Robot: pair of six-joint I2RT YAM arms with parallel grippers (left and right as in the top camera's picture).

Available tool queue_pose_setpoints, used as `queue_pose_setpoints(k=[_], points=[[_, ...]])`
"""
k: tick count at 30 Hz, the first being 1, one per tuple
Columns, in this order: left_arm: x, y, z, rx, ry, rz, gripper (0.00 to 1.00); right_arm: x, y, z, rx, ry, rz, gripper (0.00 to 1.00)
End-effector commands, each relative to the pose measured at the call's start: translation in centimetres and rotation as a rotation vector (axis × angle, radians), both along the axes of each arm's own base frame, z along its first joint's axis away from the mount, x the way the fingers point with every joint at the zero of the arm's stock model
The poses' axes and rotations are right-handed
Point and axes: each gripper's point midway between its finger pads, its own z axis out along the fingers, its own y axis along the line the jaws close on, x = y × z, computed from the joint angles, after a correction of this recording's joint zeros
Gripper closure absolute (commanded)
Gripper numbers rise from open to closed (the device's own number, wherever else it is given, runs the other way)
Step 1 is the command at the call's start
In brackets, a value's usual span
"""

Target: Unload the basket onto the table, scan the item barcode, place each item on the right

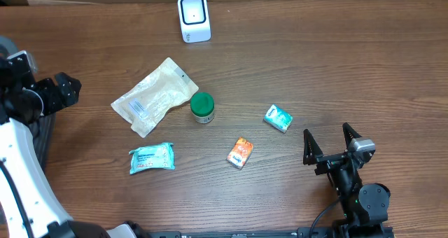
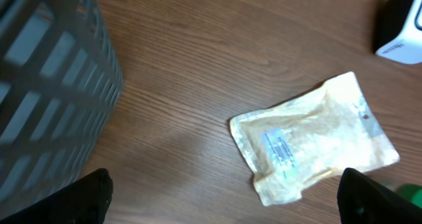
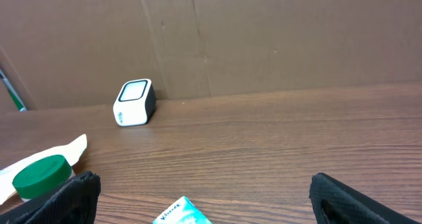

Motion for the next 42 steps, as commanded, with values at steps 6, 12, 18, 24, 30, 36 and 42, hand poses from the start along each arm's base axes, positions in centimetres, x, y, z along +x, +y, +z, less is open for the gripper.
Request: queue_pose_setpoints(k=[6,12,18,24,30,36,42], points=[[1.1,2.9,-3.7,0.081,0.097,0.010,0.05,0.0,0.0,-0.2,0.003,-0.004,0.000,0.00],[2.0,3.4,-3.1,0.103,0.055,0.009,0.04,0.0,0.0,-0.2,0.003,-0.004,0.000,0.00],[2.8,1.2,-2.6,0.036,0.005,-0.080,0.07,0.0,0.0,-0.2,0.003,-0.004,0.000,0.00],[2.4,-1.7,-3.1,-0.011,0.048,-0.141,0.09,0.0,0.0,-0.2,0.003,-0.004,0.000,0.00],[1.6,-4.8,-3.9,-0.087,0.120,-0.162,0.05,0.0,0.0,-0.2,0.003,-0.004,0.000,0.00],[1.5,-6.2,-4.2,-0.135,0.146,-0.135,0.00,0.0,0.0,-0.2,0.003,-0.004,0.000,0.00],[1.5,-6.2,-4.2,-0.134,0.145,-0.136,0.00,0.0,0.0,-0.2,0.003,-0.004,0.000,0.00]])
